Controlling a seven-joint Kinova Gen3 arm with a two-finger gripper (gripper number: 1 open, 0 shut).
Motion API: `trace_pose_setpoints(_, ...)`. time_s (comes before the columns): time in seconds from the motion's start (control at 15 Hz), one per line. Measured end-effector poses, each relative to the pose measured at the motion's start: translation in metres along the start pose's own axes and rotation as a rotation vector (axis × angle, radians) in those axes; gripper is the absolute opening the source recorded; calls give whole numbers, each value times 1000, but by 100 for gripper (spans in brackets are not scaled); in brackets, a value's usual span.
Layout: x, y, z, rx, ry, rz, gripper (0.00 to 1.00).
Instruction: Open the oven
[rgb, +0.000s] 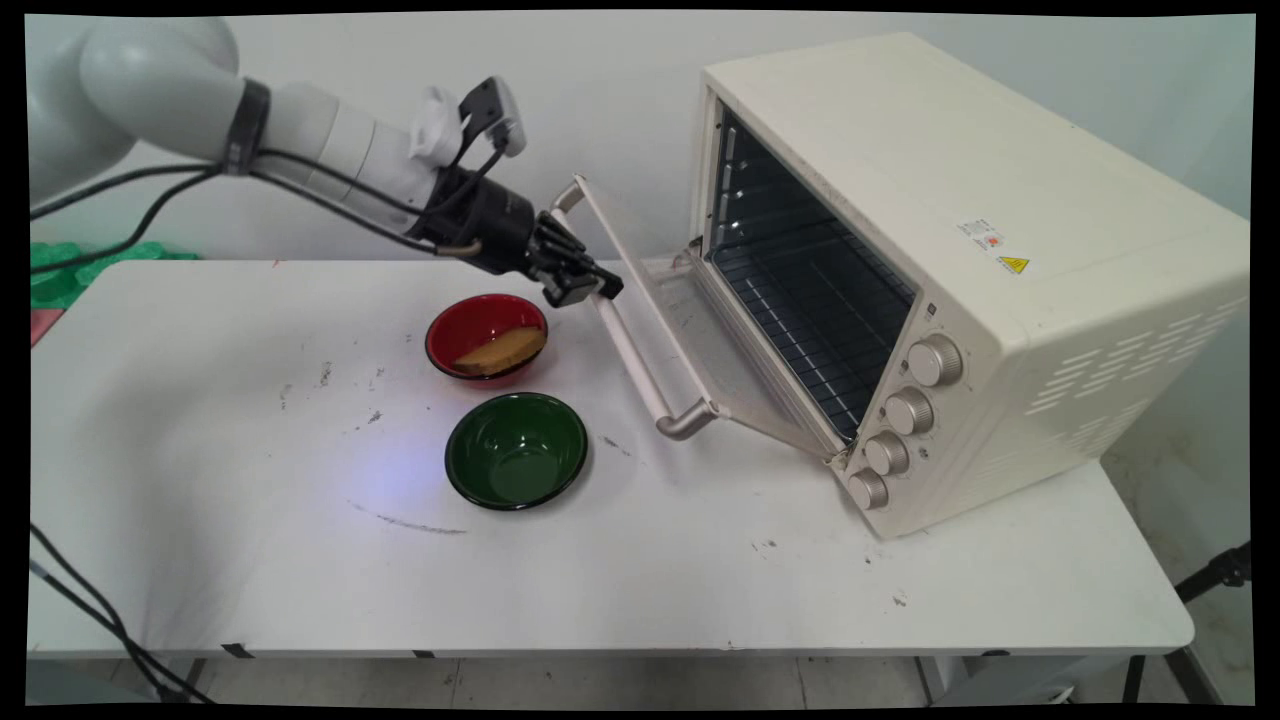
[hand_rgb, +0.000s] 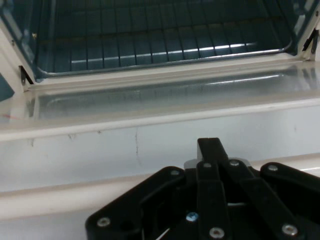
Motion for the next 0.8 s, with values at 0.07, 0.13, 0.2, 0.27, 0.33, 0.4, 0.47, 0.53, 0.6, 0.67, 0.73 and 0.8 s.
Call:
trace_pose_setpoints(0.07, -7, 0, -1, -1, 12, -3, 0)
trace_pose_setpoints(0.13, -15, 1, -1, -2, 23, -7, 0)
trace_pose_setpoints(0.2, -21, 2, -2, -2, 31, -11, 0)
trace_pose_setpoints(0.27, -28, 3, -2, -3, 40, -15, 0)
trace_pose_setpoints(0.33, -34, 4, -2, -4, 47, -18, 0)
trace_pose_setpoints(0.4, -39, 5, -2, -5, 53, -21, 0)
trace_pose_setpoints(0.47, -44, 6, -2, -5, 58, -24, 0)
trace_pose_setpoints(0.53, -48, 7, -2, -5, 62, -27, 0)
trace_pose_setpoints(0.6, -54, 8, -2, -6, 67, -30, 0)
trace_pose_setpoints(0.67, -60, 9, -1, -6, 73, -34, 0)
trace_pose_setpoints(0.73, -66, 9, -1, -6, 77, -38, 0)
trace_pose_setpoints(0.8, -72, 10, 0, -7, 82, -41, 0)
